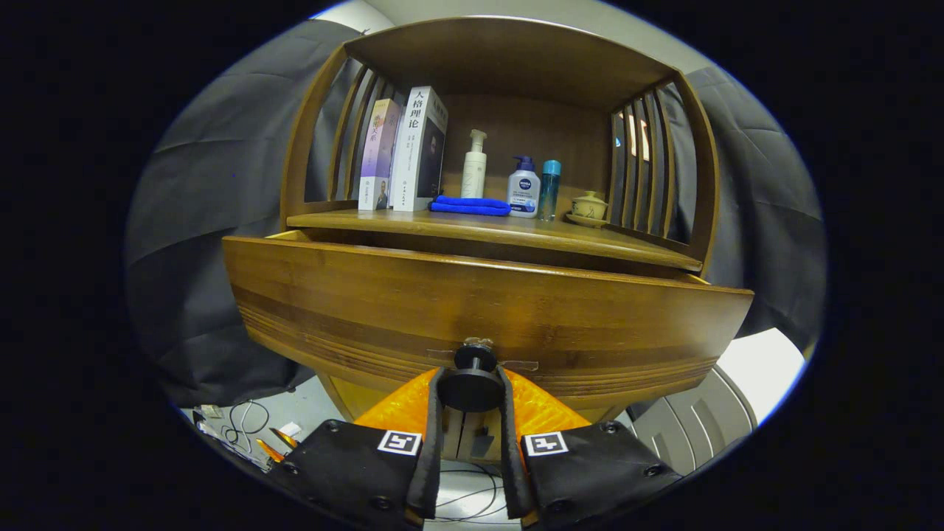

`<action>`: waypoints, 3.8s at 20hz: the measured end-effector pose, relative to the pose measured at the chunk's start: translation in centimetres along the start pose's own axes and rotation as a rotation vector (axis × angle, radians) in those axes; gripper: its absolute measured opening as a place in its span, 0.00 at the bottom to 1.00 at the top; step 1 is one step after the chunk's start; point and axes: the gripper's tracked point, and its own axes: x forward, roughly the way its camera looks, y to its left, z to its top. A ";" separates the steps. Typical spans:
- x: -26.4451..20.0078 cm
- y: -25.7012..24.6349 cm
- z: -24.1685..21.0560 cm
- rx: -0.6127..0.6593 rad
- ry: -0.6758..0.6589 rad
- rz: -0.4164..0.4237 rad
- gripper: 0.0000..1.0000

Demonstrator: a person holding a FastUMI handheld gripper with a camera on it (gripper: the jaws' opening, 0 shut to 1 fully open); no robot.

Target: Pull open the drawer, take out the items inside it, and place them on the countertop above the cabinet.

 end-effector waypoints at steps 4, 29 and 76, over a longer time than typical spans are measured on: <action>-1.9 0.3 -0.6 0.012 0.007 -0.004 0.37; -9.3 2.5 -4.6 0.068 0.027 0.016 0.37; 5.3 -1.4 2.6 0.289 0.640 -0.240 0.99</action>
